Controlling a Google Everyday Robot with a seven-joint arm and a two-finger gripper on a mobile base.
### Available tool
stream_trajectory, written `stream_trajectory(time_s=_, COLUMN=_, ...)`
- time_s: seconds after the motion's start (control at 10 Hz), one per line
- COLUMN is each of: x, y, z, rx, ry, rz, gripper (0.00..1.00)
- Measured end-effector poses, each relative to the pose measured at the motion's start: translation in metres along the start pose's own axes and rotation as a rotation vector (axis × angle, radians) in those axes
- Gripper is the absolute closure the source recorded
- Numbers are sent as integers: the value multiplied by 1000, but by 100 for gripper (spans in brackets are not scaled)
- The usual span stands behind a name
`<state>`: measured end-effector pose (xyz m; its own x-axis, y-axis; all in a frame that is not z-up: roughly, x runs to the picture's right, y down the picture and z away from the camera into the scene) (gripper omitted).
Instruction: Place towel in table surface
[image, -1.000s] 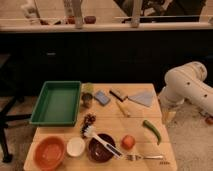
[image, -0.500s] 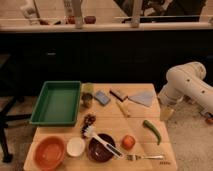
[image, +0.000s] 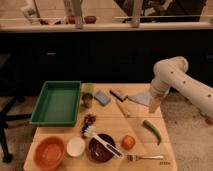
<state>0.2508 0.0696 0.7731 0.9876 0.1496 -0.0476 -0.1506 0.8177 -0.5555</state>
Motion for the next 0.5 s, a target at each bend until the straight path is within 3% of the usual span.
stream_trajectory(time_s=0.5, x=-10, y=-31, z=41, rx=46, ry=56, rz=41, gripper=20)
